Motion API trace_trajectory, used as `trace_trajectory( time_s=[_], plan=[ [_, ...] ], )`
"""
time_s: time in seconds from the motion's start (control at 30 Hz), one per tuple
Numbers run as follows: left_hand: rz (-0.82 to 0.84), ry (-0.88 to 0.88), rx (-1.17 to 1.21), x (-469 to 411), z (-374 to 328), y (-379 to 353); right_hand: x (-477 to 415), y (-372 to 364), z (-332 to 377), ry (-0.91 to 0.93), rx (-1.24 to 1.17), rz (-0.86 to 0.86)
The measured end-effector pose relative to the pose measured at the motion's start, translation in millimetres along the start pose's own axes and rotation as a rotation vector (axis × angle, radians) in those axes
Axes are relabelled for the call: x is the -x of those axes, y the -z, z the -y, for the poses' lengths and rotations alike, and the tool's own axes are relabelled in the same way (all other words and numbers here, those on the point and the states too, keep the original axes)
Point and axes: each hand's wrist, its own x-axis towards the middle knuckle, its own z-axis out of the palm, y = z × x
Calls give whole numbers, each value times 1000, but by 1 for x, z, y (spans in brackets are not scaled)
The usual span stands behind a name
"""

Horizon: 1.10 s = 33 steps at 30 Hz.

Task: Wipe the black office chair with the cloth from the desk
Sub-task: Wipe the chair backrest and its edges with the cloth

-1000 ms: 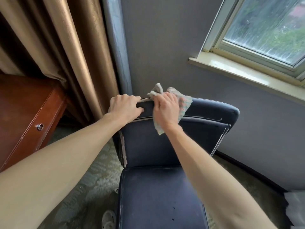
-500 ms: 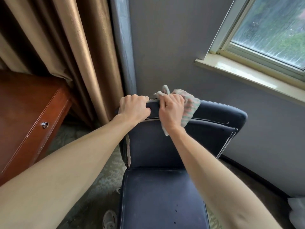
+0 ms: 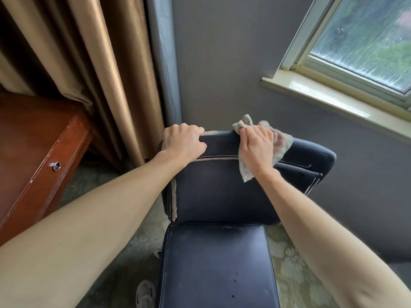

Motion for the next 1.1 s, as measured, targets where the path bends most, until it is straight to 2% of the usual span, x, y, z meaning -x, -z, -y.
trace_trajectory(
  time_s=[0.2,0.4,0.57,0.7,0.93,1.1],
  plan=[
    [19,7,38,0,1,3,3,-38,62,130,16,53],
    [173,41,233,9,42,7,5,-36,59,194,25,2],
    [126,102,290,17,50,0,9,-39,73,113,33,-39],
    [41,30,296,23,46,-3,18,-54,105,171,44,63],
    [-91,-30,344,50,51,-34,17,-47,90,289,39,-12],
    [-150,-40,469,43,50,-28,18,-39,76,44,57,-106]
  ],
)
